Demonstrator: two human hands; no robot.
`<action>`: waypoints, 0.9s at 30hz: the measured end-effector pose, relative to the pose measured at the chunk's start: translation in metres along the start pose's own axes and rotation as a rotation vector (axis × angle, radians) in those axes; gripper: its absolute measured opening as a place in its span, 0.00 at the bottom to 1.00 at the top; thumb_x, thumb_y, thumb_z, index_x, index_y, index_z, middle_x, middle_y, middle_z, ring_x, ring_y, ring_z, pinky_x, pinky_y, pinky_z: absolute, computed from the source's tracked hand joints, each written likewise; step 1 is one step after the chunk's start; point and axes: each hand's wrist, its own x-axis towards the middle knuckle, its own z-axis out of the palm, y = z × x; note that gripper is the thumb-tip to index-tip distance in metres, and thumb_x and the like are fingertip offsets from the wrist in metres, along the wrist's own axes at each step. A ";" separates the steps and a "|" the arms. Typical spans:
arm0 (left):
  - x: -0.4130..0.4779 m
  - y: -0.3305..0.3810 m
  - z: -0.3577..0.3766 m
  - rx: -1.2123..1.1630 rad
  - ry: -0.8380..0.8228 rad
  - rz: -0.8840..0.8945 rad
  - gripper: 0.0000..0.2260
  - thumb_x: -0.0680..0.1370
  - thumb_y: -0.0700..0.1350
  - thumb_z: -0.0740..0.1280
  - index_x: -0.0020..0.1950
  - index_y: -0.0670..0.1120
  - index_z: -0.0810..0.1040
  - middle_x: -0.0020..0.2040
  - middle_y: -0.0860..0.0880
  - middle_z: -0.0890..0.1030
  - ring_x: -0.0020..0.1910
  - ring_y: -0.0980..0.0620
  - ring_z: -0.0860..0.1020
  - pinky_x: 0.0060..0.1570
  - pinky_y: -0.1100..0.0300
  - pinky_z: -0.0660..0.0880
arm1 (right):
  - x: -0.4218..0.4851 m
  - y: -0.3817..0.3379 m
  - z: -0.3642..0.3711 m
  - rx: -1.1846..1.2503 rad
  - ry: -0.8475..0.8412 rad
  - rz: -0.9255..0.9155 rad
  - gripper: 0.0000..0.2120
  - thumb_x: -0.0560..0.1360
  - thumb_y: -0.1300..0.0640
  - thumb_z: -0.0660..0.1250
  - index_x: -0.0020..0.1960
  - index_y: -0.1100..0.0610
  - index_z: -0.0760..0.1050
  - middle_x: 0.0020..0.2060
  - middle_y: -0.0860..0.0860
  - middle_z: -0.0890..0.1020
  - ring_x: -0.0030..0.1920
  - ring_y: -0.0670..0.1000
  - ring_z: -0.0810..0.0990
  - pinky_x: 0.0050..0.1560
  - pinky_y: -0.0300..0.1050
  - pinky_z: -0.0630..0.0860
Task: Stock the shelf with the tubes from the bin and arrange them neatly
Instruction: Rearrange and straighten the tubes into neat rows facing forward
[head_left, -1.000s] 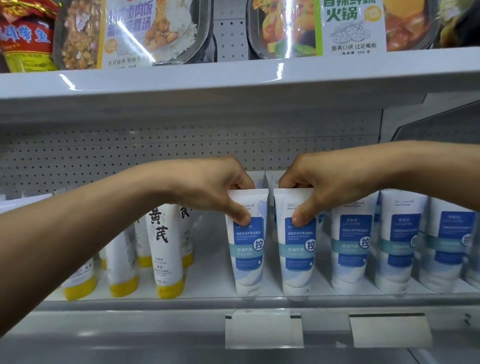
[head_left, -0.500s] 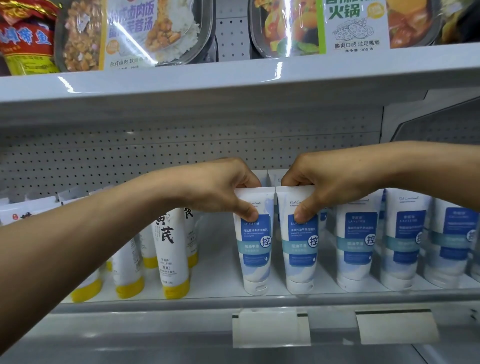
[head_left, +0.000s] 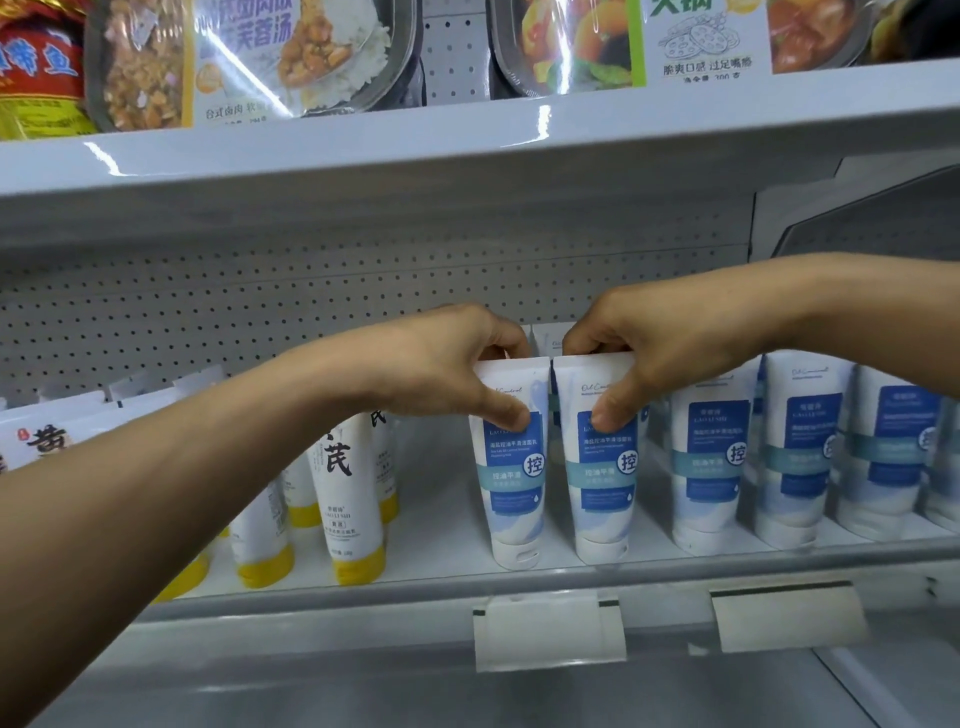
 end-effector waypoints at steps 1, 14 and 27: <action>-0.001 0.001 0.000 0.001 0.029 -0.001 0.15 0.71 0.54 0.75 0.56 0.54 0.78 0.50 0.57 0.83 0.49 0.58 0.81 0.52 0.54 0.79 | -0.003 -0.001 0.000 0.005 0.018 0.000 0.09 0.69 0.45 0.74 0.46 0.47 0.79 0.40 0.39 0.84 0.39 0.40 0.82 0.46 0.45 0.81; -0.061 0.059 0.052 0.153 0.697 0.001 0.18 0.74 0.55 0.67 0.63 0.53 0.74 0.58 0.56 0.73 0.60 0.58 0.69 0.58 0.66 0.63 | -0.066 0.010 0.011 0.106 0.645 -0.137 0.12 0.74 0.46 0.69 0.56 0.45 0.76 0.53 0.38 0.77 0.55 0.38 0.73 0.52 0.27 0.64; -0.073 0.104 0.182 -0.153 0.669 -0.318 0.23 0.75 0.49 0.71 0.69 0.52 0.71 0.63 0.53 0.72 0.64 0.56 0.70 0.59 0.70 0.62 | -0.125 0.051 0.144 0.348 0.669 0.046 0.08 0.75 0.52 0.66 0.53 0.42 0.76 0.47 0.40 0.81 0.39 0.40 0.75 0.44 0.45 0.74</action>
